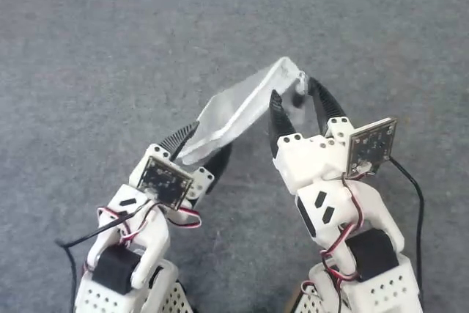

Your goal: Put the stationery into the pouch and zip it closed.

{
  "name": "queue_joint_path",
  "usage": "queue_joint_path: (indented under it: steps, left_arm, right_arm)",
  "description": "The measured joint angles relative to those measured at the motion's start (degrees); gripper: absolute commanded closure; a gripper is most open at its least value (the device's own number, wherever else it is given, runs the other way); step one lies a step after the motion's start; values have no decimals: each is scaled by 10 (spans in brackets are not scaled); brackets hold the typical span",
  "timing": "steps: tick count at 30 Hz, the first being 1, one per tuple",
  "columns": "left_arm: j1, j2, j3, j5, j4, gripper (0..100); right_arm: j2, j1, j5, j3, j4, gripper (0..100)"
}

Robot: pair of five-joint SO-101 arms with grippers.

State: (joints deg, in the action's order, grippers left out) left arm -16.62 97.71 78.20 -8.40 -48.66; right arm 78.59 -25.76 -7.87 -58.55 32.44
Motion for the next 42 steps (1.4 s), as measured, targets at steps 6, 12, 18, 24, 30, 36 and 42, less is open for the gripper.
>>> queue_joint_path:
  steps: [6,12,18,24,30,36,42]
  left_arm:
    - [-4,-4,-40,35,-51,761]
    - [-3,-4,-92,58,-119,762]
    - [-4,28,-143,62,-166,764]
    - [-4,58,-156,67,-176,765]
    - [-4,58,-156,67,-176,766]
    - [64,58,-127,97,-121,956]
    - [109,58,-120,113,-75,989]
  right_arm:
    - [0,1,0,0,0,783]
    - [0,0,0,0,0,783]
    - [0,0,0,0,0,783]
    - [0,0,0,0,0,783]
    - [0,0,0,0,0,795]
    - [0,0,0,0,0,978]
    - [0,-2,47,0,0,990]
